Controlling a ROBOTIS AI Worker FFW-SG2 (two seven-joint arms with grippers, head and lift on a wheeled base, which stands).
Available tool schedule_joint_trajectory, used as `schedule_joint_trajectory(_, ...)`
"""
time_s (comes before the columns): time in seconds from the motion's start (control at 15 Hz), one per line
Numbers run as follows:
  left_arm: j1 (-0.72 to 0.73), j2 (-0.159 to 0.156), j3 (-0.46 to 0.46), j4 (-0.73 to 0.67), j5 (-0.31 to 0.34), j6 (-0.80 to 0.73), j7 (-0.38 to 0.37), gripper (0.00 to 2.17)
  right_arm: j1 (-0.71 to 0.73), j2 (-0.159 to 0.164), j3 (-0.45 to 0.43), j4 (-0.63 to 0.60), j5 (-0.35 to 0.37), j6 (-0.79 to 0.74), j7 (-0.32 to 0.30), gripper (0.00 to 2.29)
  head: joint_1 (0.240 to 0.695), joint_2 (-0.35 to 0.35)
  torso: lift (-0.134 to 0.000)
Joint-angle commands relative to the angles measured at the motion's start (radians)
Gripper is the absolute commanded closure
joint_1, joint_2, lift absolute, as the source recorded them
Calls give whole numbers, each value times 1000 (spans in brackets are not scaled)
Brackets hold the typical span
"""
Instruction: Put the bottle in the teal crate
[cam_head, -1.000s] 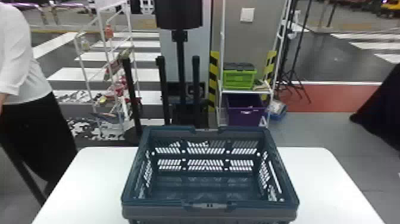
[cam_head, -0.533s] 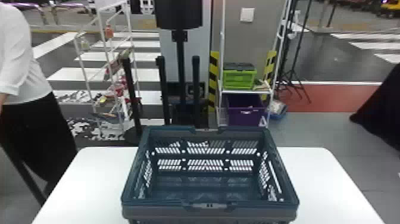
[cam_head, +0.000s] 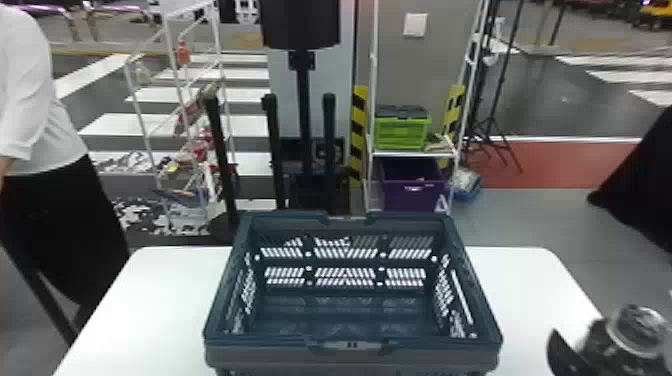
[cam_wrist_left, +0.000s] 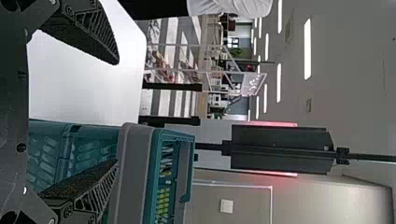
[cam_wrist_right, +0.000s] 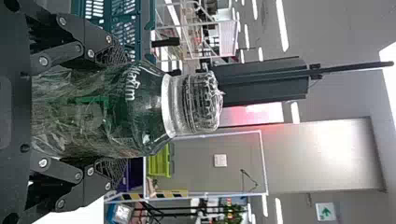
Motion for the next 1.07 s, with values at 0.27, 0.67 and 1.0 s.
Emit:
schedule_joint_trajectory(0.27, -4, -8, 9, 11, 17, 2, 0, 140, -397, -124, 83, -22, 5, 557, 0, 1787, 499, 0, 0)
schedule_joint_trajectory(0.67, -18, -41, 6, 51, 14, -13, 17, 140, -845, -248, 239, 200, -12, 1042, 124, 1787, 499, 0, 0)
schedule_joint_trajectory(1.0, -22, -71, 4, 74, 6, -38, 29, 140, -1103, -282, 450, 475, -30, 1146, 199, 1787, 499, 0, 0)
